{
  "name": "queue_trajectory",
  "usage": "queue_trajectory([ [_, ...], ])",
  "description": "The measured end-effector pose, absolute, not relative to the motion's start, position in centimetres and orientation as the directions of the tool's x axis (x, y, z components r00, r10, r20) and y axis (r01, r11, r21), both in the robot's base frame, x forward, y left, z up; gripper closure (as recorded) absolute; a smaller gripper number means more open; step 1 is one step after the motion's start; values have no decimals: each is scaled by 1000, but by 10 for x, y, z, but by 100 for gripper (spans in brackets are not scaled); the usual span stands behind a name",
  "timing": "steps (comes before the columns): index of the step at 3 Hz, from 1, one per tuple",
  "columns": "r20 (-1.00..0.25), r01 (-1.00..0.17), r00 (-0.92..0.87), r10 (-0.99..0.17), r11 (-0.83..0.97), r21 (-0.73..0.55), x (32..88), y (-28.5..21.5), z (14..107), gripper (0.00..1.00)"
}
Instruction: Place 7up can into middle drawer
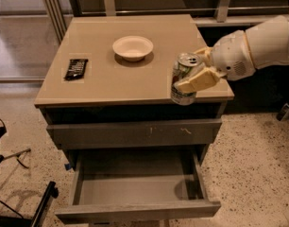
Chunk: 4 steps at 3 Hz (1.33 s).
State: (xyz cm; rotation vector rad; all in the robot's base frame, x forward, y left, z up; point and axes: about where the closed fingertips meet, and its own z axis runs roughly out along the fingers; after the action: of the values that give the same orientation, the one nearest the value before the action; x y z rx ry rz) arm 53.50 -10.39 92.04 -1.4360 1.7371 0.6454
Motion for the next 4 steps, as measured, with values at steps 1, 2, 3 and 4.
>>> queue_trajectory([
  [1,-817,-969,-58,-573,229,-92,540,-100,919,100],
  [2,-818,-969,-60,-572,230,-90,538,-100,916,100],
  [3,-826,-967,-90,-557,248,-62,515,-97,878,100],
  [4,-848,-967,-91,-522,249,-50,495,-86,818,100],
])
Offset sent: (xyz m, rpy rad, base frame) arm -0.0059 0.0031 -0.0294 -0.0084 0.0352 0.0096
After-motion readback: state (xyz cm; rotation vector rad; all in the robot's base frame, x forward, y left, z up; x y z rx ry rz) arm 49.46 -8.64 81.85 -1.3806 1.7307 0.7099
